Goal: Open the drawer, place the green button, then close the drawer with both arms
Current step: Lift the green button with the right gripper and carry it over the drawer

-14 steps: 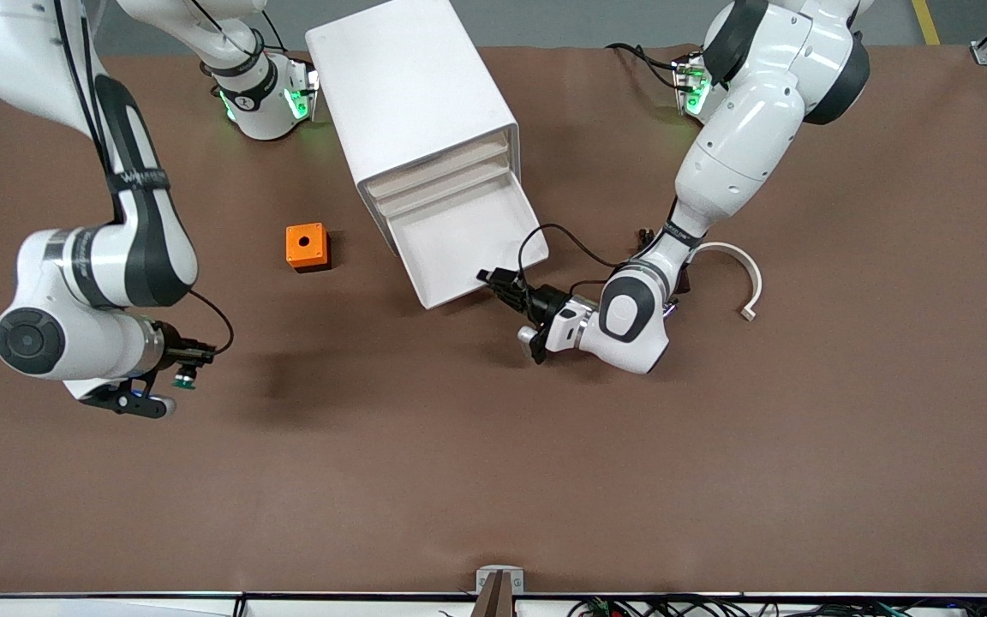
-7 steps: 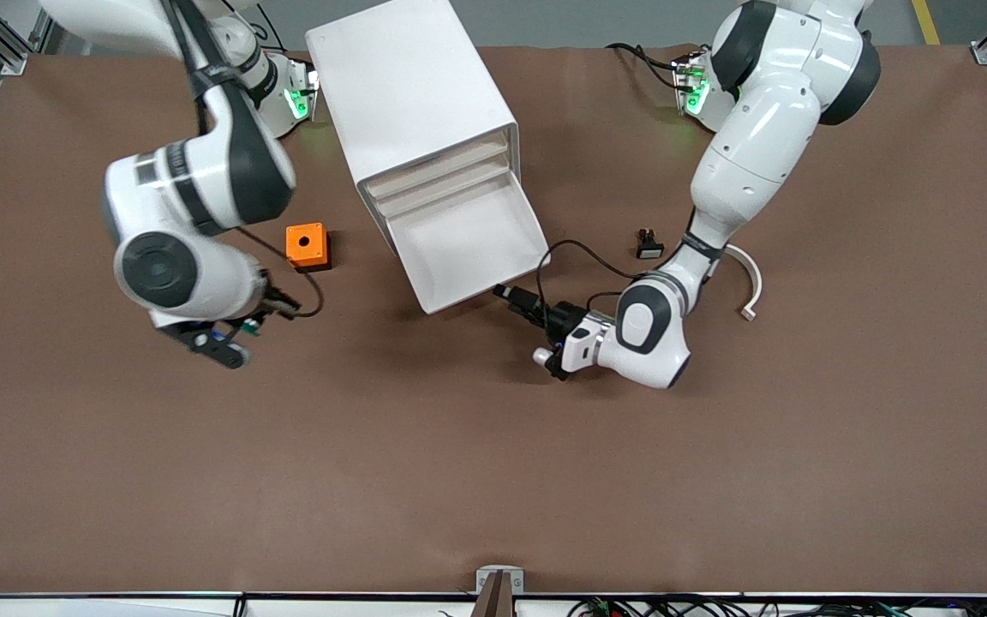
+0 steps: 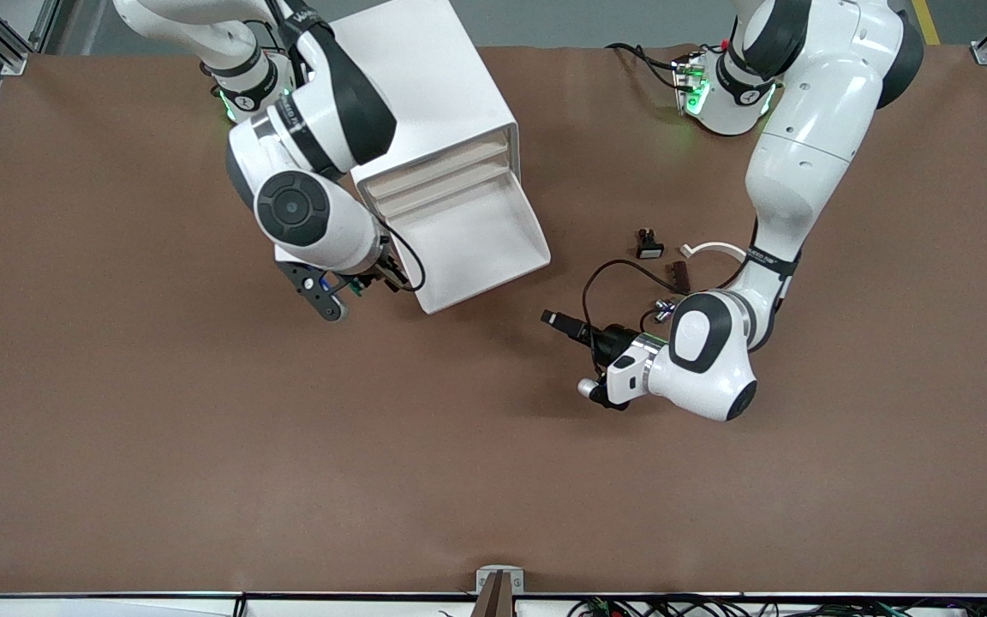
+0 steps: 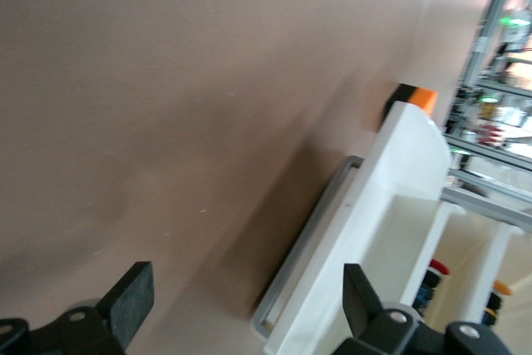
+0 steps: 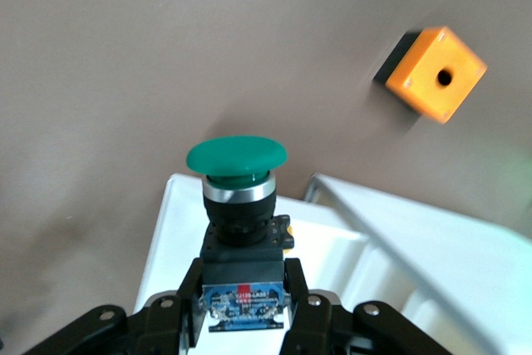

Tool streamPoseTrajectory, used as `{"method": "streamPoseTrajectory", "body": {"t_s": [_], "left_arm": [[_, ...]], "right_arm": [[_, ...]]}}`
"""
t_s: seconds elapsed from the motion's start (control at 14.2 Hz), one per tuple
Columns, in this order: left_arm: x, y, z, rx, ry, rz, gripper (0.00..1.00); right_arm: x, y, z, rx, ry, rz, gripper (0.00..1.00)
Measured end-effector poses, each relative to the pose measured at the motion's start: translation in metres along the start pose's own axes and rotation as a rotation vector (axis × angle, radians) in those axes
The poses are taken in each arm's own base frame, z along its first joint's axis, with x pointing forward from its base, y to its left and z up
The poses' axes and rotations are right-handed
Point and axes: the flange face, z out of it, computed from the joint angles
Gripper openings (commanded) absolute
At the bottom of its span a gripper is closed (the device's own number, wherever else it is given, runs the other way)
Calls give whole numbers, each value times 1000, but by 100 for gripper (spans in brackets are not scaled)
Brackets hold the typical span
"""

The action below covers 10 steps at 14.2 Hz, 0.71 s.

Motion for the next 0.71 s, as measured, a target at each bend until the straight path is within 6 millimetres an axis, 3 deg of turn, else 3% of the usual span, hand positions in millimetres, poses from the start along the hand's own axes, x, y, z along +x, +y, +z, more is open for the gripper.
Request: {"method": "streamPoseTrajectory", "body": {"t_s": [0.35,0.71], "left_arm": [[0,-10,-50,237,19,18,100],[-5,-11,-97,437,44,44,100]], "right_arm": [[-57,-25,51,74,-39,90,11],[-73,-31,103,104,-52,103,11]]}}
